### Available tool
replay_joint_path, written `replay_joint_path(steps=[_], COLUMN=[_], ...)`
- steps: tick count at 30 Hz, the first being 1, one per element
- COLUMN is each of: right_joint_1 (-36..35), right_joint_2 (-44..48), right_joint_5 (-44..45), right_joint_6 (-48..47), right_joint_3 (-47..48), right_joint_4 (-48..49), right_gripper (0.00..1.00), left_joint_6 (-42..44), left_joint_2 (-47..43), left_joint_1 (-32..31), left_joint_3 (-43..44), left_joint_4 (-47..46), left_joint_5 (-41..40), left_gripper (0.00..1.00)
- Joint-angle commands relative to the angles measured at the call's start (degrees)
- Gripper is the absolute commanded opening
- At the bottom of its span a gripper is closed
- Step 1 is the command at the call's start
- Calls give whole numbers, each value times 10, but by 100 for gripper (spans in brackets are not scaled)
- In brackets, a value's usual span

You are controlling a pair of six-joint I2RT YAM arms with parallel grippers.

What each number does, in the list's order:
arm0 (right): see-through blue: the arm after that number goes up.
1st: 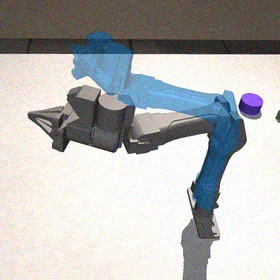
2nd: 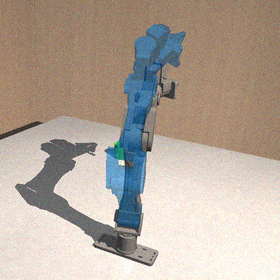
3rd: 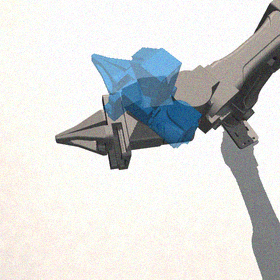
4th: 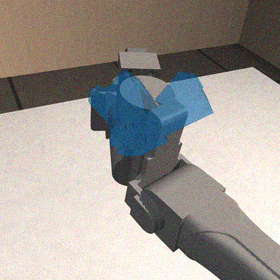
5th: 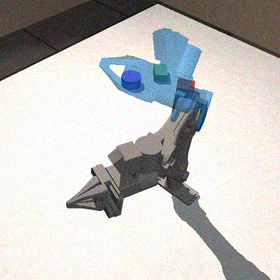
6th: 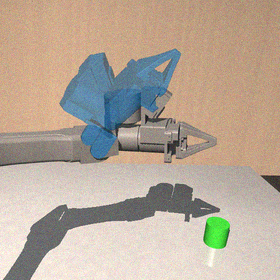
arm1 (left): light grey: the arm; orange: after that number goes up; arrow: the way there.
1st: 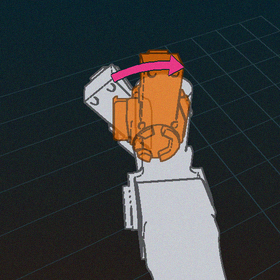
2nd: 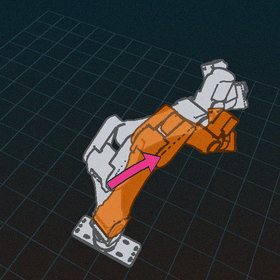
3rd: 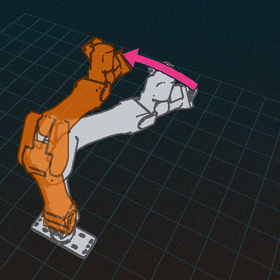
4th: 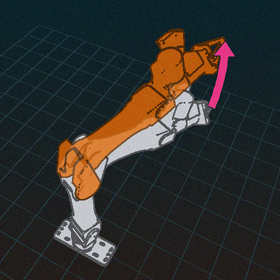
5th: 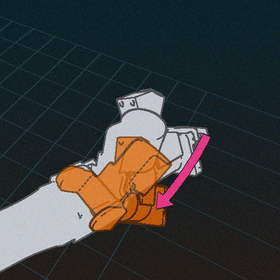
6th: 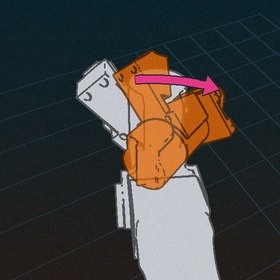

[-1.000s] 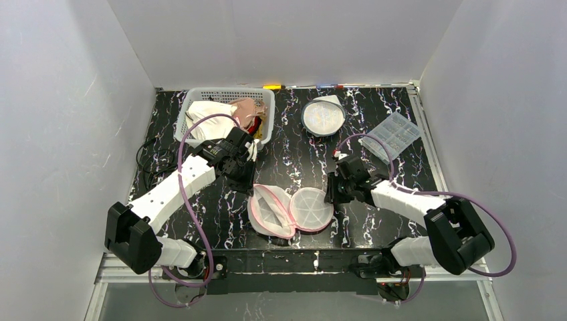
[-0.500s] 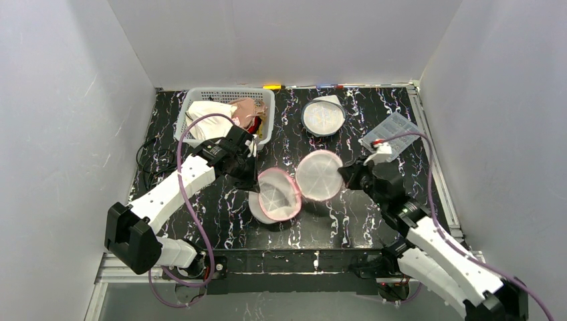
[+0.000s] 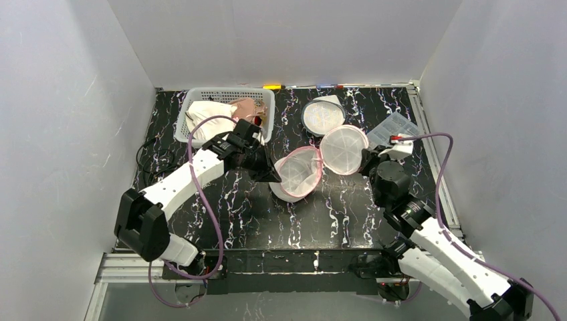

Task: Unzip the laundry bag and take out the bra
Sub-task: Pick up the laundry bag from the center of the board.

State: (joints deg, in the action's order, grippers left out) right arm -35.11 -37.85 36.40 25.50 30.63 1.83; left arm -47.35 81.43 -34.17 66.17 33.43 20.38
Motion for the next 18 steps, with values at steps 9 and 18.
replay_joint_path(steps=[9,18], right_joint_1=[-237,-300], right_joint_2=[-175,-278], right_joint_5=[368,458], right_joint_6=[-179,-251], right_joint_3=[191,277], right_joint_4=[-107,-125], right_gripper=[1,1], left_joint_6=[-10,-13], left_joint_2=[85,76], left_joint_1=[8,23], left_joint_3=[56,56], left_joint_4=[-4,-5], left_joint_5=[57,87], left_gripper=[0,0])
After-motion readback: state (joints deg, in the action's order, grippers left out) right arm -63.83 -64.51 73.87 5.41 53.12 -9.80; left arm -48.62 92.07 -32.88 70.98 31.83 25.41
